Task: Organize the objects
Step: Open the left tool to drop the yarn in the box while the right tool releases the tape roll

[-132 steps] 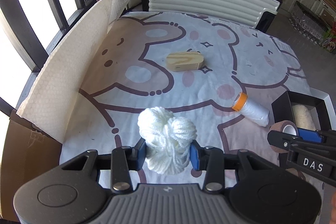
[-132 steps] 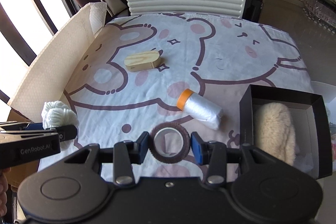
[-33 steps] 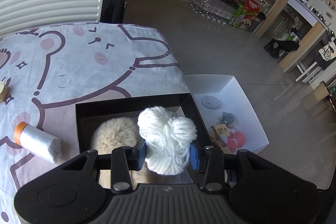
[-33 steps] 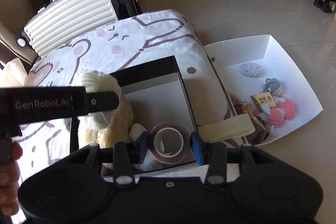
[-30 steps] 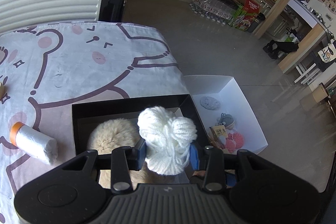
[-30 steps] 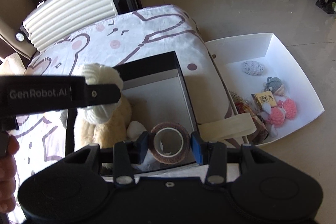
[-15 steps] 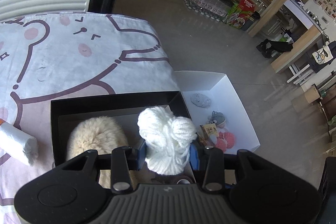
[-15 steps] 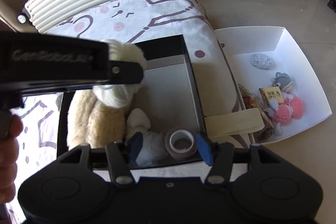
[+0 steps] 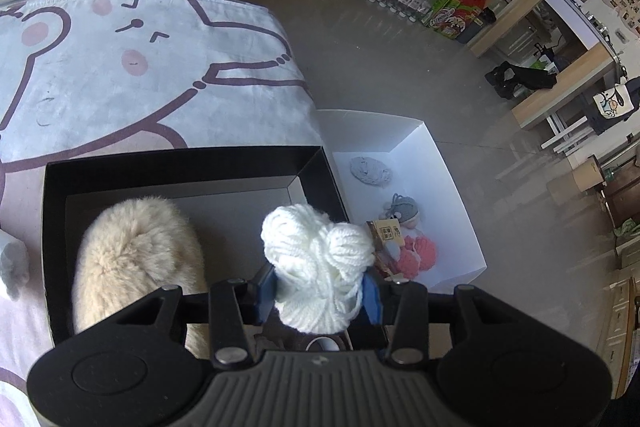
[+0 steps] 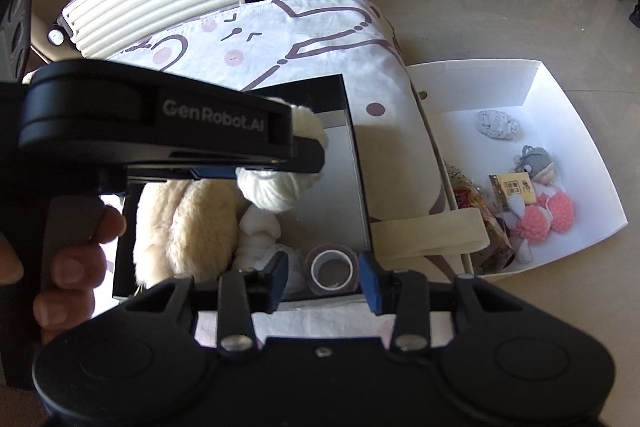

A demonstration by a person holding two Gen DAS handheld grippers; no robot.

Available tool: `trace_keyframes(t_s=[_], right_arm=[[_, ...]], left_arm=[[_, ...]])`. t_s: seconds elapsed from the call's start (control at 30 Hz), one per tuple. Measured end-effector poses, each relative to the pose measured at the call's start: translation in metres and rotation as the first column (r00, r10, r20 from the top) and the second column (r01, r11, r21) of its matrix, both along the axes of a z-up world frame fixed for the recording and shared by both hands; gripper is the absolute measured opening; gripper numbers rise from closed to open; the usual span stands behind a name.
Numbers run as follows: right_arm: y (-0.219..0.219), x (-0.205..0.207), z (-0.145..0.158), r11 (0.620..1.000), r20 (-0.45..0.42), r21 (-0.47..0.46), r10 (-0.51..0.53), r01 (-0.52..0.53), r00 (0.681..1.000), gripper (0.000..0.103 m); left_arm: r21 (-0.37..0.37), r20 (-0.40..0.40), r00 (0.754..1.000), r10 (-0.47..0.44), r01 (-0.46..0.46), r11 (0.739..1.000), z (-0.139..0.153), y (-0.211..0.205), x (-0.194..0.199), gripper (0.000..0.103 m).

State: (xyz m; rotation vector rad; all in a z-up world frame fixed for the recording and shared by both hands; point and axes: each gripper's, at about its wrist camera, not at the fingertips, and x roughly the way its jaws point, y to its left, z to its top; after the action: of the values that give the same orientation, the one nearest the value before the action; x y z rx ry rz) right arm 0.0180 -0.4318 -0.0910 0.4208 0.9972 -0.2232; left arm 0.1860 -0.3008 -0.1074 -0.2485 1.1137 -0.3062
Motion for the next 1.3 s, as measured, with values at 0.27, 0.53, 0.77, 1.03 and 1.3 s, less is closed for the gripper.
trace_keyframes(t_s=[0.27, 0.53, 0.77, 1.03, 1.3], right_arm=[[-0.001, 0.001, -0.001, 1.000, -0.008, -0.003, 0.001, -0.001, 1.000, 0.036], [0.005, 0.000, 0.005, 1.000, -0.007, -0.018, -0.003, 0.003, 1.000, 0.036], [0.011, -0.004, 0.019, 0.999, 0.015, -0.039, -0.027, 0.027, 1.000, 0.037], [0.018, -0.010, 0.035, 0.994, 0.041, -0.057, -0.089, 0.091, 0.995, 0.040], [0.033, -0.014, 0.050, 0.989, 0.056, -0.107, -0.098, 0.103, 0.994, 0.053]], left_arm=[[0.019, -0.001, 1.000, -0.023, 0.023, 1.000, 0.001, -0.002, -0.002, 0.056], [0.038, 0.016, 0.999, -0.029, 0.028, 0.999, 0.014, 0.002, -0.008, 0.057], [0.064, 0.043, 0.999, -0.012, 0.010, 0.998, 0.031, 0.014, -0.019, 0.057], [0.118, 0.071, 0.997, 0.036, -0.045, 0.992, 0.052, 0.043, -0.037, 0.057], [0.221, 0.098, 0.992, 0.077, -0.097, 0.970, 0.069, 0.074, -0.056, 0.062]])
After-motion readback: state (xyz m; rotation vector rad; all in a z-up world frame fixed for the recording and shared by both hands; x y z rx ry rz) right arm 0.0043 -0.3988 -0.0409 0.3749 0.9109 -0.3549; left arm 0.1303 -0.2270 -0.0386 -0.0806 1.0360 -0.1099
